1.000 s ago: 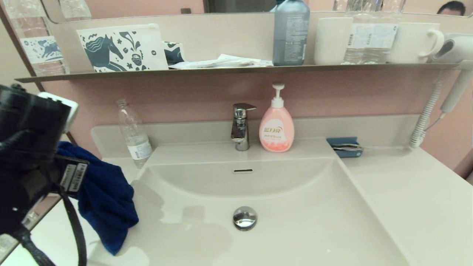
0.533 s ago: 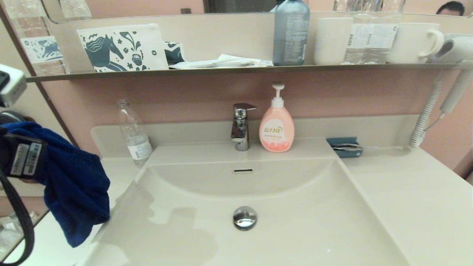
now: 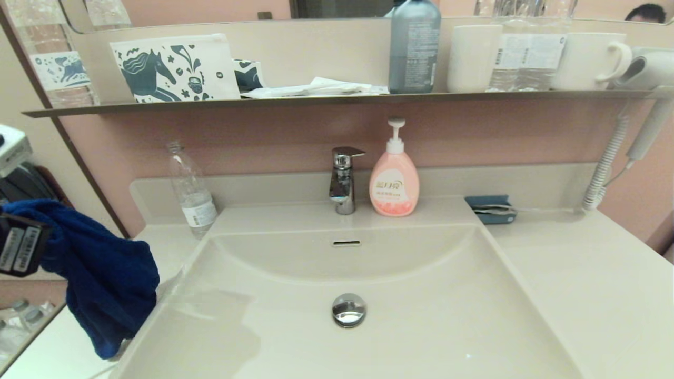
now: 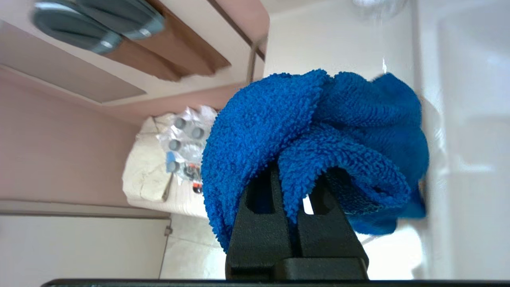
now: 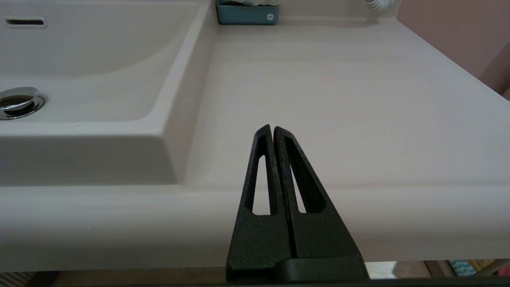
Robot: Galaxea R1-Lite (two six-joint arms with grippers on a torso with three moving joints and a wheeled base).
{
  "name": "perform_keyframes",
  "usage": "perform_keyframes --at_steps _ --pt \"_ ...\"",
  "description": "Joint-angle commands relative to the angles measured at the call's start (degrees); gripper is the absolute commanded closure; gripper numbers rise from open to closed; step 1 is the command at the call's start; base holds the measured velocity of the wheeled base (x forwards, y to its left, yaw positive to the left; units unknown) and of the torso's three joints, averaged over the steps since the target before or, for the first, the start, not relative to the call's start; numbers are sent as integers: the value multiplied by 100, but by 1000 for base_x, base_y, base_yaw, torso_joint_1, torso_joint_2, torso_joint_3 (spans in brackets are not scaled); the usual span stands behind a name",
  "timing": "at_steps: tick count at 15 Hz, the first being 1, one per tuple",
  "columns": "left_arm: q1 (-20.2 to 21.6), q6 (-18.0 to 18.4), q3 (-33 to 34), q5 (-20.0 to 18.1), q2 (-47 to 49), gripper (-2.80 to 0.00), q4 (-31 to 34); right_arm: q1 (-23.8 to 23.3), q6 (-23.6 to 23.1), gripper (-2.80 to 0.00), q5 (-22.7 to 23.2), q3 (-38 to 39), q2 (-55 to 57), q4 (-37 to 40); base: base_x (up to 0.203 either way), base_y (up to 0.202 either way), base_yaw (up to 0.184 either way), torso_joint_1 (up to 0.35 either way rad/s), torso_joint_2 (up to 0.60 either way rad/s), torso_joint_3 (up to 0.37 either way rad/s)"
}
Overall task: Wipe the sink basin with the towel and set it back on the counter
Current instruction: Wipe the sink
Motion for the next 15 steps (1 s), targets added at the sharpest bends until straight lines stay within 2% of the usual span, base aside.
perform_keyframes --at_steps 1,3,5,6,7,8,13,15 --pt "1053 454 142 -1153 77 0 -13 1 -3 0 5 1 0 0 0 0 0 0 0 0" --pt "1769 874 394 -2085 387 0 -296 1 -3 0 5 1 0 0 0 0 0 0 0 0" --pt "2039 1008 873 -2427 912 0 -1410 1 -3 0 5 1 0 0 0 0 0 0 0 0" --pt "2087 1029 1089 -2553 1098 0 -1816 1 -3 0 5 1 0 0 0 0 0 0 0 0" --pt "2085 1034 1219 -2786 1169 0 -1919 1 -3 0 5 1 0 0 0 0 0 0 0 0" --pt "2038 1019 1262 -2923 1187 0 -1917 1 -3 0 5 1 0 0 0 0 0 0 0 0" --pt "2007 985 1306 -3089 1554 0 -1980 1 -3 0 5 1 0 0 0 0 0 0 0 0" --pt "1835 614 1314 -3158 1580 0 -1985 1 -3 0 5 1 0 0 0 0 0 0 0 0"
